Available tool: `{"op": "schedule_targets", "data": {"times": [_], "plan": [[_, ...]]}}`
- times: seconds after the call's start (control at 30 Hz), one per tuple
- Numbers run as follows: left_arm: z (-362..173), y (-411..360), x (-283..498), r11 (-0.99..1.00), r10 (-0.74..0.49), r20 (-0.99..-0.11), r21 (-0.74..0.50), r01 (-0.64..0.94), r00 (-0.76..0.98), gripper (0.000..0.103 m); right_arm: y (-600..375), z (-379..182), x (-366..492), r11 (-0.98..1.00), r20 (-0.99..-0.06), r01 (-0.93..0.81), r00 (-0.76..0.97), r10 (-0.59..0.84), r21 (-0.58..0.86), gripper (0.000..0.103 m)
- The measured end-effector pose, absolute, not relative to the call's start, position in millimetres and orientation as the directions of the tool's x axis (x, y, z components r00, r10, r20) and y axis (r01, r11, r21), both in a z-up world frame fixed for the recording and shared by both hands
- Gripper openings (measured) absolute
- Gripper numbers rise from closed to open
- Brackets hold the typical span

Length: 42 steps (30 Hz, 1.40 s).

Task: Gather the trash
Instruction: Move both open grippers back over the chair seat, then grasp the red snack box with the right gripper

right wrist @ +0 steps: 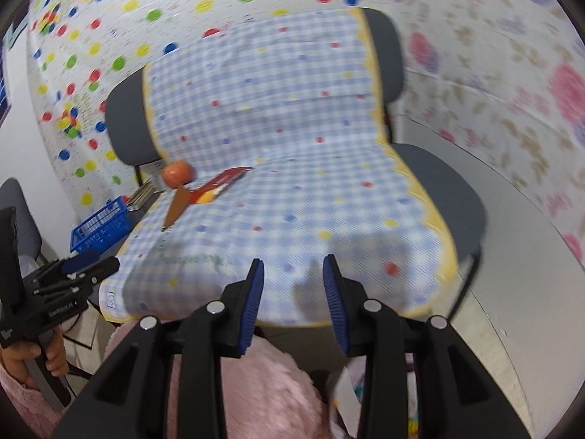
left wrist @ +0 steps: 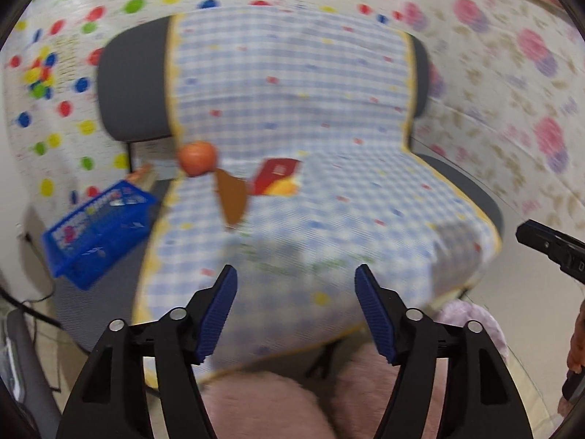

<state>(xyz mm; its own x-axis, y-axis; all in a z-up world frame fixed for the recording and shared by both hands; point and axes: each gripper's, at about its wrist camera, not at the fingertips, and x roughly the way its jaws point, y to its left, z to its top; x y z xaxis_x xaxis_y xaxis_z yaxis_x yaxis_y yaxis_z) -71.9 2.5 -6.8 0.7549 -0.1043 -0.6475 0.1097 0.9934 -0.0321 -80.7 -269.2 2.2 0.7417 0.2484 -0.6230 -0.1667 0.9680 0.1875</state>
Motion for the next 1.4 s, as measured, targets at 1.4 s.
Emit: {"op": "schedule_targets", "data": {"times": [1.4], "plan": [[-67.9, 75.2, 81.1, 0.999, 0.04, -0.725, 0.048, -0.007, 0.688, 0.087, -88.7, -87.5, 206.1, 0.931, -0.785, -0.252, 0.504, 0.36, 0.266, 0.026]]}}
